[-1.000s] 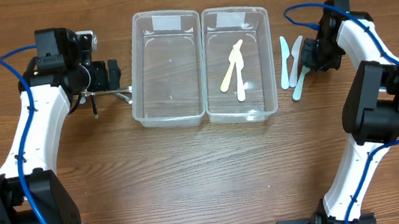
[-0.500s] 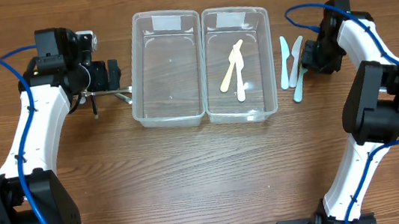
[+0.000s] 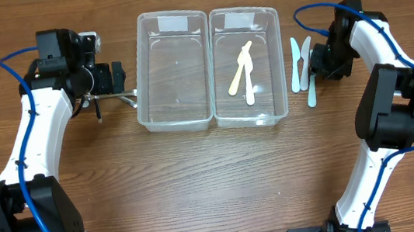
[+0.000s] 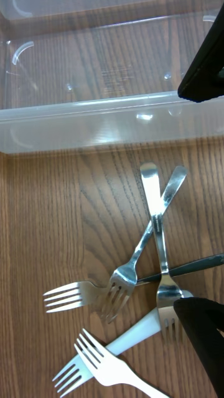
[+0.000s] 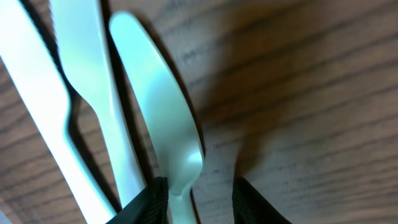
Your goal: Pack container
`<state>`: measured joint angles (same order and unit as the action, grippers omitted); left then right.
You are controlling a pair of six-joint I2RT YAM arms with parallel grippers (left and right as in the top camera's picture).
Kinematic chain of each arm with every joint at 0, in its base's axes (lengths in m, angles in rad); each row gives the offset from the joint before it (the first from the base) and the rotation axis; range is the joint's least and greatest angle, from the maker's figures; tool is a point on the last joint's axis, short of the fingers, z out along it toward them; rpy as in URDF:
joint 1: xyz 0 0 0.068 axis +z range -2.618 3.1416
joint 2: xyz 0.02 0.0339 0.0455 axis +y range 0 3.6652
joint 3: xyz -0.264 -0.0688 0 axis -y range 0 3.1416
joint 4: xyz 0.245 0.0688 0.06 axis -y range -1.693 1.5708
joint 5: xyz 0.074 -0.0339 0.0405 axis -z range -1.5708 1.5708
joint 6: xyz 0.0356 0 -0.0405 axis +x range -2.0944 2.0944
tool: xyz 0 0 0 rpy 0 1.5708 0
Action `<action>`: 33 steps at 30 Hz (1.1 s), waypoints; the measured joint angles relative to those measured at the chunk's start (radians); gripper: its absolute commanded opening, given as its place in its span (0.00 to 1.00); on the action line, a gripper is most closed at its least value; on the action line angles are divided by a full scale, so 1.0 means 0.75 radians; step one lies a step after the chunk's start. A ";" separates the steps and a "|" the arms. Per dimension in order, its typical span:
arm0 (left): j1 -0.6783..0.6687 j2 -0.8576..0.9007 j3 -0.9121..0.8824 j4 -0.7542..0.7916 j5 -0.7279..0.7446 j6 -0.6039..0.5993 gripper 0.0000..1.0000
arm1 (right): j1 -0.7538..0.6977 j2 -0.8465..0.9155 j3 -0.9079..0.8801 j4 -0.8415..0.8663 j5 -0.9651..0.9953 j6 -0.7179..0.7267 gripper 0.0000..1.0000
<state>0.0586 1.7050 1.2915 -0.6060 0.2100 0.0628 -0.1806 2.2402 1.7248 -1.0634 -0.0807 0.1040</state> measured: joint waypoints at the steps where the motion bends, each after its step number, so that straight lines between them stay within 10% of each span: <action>1: 0.000 0.000 0.000 0.000 -0.001 0.000 1.00 | 0.002 0.000 0.000 -0.013 0.004 -0.001 0.36; 33: 0.000 0.000 0.000 0.000 -0.001 0.000 1.00 | 0.058 -0.079 -0.164 -0.060 0.148 0.025 0.04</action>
<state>0.0586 1.7050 1.2915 -0.6060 0.2096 0.0628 -0.1368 2.1811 1.6020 -1.1084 0.0299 0.1230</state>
